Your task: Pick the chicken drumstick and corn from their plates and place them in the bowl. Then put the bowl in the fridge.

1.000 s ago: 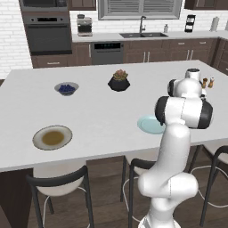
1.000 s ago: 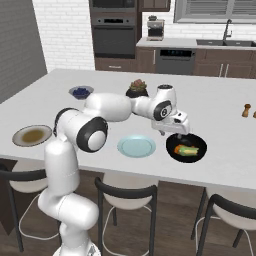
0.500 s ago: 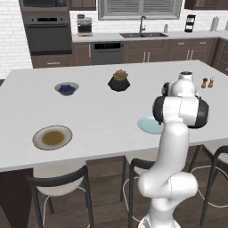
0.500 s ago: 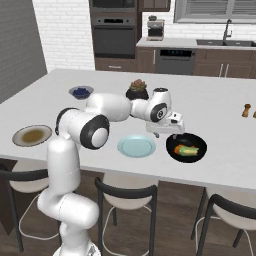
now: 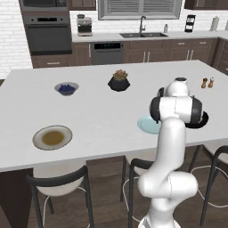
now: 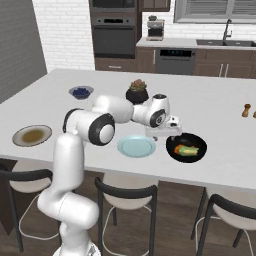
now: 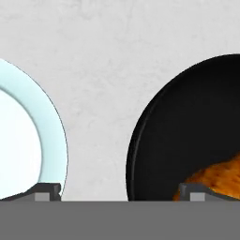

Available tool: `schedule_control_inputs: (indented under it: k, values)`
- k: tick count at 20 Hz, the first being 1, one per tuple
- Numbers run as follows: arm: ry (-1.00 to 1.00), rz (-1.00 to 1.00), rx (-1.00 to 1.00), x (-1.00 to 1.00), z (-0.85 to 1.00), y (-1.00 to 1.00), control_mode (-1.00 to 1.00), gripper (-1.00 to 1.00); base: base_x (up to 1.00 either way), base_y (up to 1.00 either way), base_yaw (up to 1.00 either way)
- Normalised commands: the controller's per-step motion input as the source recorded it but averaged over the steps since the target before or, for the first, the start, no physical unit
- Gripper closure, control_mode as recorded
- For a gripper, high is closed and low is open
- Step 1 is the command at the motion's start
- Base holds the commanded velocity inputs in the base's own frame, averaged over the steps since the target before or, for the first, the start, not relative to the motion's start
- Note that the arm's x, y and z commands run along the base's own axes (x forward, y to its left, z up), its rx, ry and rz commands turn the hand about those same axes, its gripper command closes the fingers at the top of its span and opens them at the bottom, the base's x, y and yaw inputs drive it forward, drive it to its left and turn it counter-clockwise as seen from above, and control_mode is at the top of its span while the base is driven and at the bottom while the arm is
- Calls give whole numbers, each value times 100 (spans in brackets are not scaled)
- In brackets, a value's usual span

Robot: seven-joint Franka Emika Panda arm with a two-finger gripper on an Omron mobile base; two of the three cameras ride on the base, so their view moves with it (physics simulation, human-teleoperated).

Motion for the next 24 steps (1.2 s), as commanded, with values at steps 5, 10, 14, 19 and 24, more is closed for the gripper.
schedule_control_inputs:
  k: [5, 10, 14, 19, 24]
  values:
    - [1, 12, 2, 6, -24, 0, -100, -100, 0, 0, 0]
    - [0, 0, 1, 0, -13, -6, -100, -100, 0, 0, 0]
    - [0, 0, 0, 0, -4, -6, -100, -100, 0, 0, 0]
    - [0, 0, 0, 0, -11, -3, -100, -100, 0, 0, 0]
    - [0, 0, 0, 0, -11, -1, -100, -100, 0, 0, 0]
